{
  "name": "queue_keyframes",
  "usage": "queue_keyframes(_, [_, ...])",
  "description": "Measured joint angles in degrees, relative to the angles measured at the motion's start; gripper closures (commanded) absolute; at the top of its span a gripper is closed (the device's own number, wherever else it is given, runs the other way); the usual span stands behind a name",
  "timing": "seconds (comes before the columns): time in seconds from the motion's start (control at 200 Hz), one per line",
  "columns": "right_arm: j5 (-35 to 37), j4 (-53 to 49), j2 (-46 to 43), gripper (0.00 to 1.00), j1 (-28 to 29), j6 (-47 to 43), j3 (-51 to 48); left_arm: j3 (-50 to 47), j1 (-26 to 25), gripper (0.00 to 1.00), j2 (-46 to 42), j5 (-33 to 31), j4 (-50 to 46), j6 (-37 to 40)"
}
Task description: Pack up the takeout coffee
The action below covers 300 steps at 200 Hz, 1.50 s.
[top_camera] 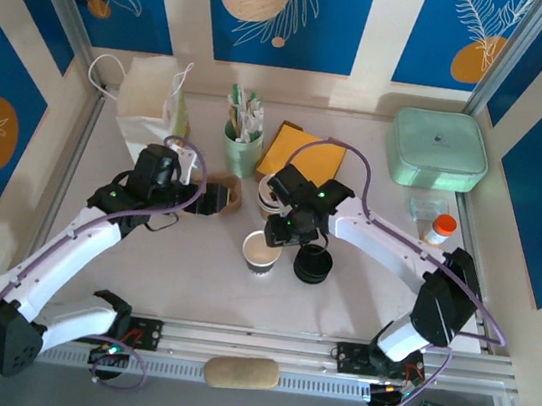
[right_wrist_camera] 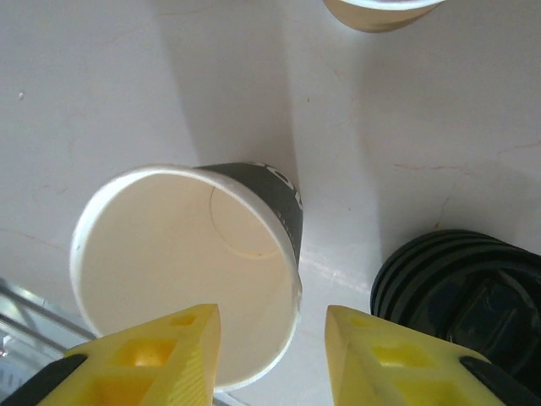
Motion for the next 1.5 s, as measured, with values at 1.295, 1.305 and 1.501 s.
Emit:
queue_keyframes(1.295, [-4.3, 2.4, -0.5, 0.59, -8.2, -2.0, -14.3, 0.2, -1.4, 0.01, 0.0, 0.0, 0.0, -0.5])
queue_keyframes(1.305, [-4.3, 2.4, -0.4, 0.59, -8.2, -2.0, -14.3, 0.2, -1.4, 0.01, 0.0, 0.1, 0.0, -0.5])
queue_keyframes(1.501, [-4.1, 2.9, 0.3, 0.60, -8.3, -2.3, -14.3, 0.2, -1.5, 0.01, 0.0, 0.0, 0.0, -0.9])
